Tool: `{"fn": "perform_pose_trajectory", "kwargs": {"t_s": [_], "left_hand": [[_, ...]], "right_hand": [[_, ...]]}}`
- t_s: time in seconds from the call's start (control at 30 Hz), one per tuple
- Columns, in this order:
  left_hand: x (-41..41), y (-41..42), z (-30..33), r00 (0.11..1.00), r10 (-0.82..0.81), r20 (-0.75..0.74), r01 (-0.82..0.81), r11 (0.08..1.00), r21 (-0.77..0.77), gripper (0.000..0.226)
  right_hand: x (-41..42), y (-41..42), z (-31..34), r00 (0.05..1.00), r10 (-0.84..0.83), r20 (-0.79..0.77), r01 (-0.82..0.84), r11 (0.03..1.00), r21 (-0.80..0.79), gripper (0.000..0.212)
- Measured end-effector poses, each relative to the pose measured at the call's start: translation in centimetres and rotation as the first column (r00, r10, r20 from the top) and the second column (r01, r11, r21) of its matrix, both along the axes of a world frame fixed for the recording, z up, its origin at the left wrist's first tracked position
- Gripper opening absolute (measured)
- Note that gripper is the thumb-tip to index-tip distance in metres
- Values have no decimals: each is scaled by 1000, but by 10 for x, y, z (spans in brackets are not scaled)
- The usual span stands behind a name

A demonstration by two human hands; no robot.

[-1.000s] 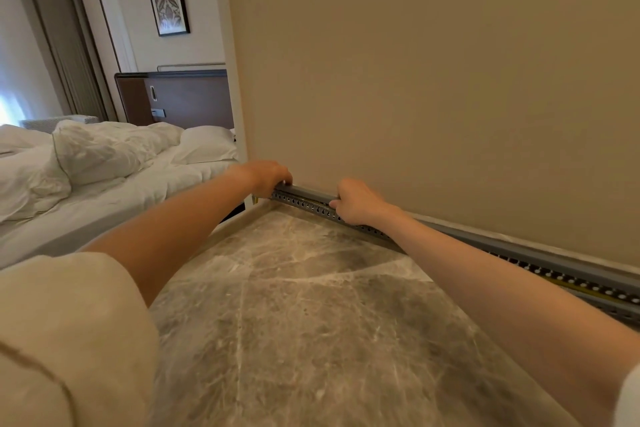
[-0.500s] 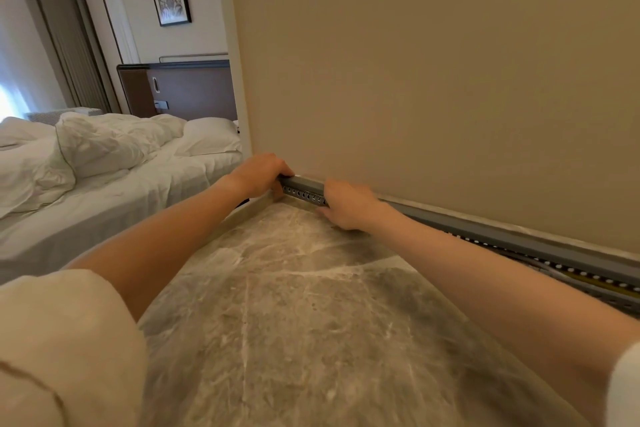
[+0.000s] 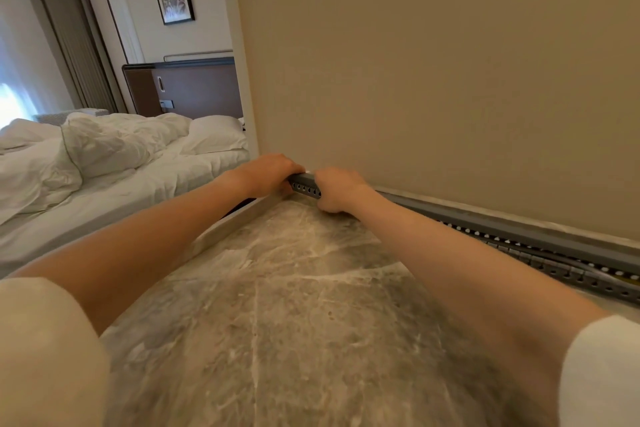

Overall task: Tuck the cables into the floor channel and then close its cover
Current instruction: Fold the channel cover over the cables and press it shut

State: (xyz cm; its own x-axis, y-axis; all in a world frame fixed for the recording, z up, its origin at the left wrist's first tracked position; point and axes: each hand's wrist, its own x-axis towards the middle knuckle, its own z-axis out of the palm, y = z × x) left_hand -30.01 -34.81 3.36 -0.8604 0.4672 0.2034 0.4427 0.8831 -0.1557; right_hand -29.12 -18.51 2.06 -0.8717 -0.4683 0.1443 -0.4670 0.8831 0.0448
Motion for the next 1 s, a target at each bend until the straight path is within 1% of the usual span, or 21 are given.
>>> {"fn": "perform_pose_trajectory", "kwargs": {"t_s": [0.17, 0.37, 0.57, 0.73, 0.9, 1.0], "left_hand": [[-3, -1, 4, 998, 12, 56, -9, 998, -54, 25], [1, -9, -9, 997, -20, -69, 21, 1000, 8, 22], [6, -9, -17, 990, 1, -141, -2, 1000, -7, 22], [6, -10, -26, 975, -27, -221, 18, 999, -40, 18], [9, -6, -22, 980, -3, -200, -3, 1000, -26, 18], [11, -7, -20, 974, 66, -216, -59, 998, 36, 20]], "right_hand": [[-2, 0, 5, 999, -3, 54, 4, 1000, -16, 31], [0, 1, -2, 1000, 16, 3, -16, 999, -32, 29], [3, -1, -2, 999, 26, 29, -26, 1000, -4, 25], [3, 0, -5, 999, 34, 12, -34, 999, 0, 23], [3, 1, 3, 996, 51, 72, -51, 999, -1, 23], [3, 3, 7, 993, 70, 93, -69, 998, -9, 26]]}}
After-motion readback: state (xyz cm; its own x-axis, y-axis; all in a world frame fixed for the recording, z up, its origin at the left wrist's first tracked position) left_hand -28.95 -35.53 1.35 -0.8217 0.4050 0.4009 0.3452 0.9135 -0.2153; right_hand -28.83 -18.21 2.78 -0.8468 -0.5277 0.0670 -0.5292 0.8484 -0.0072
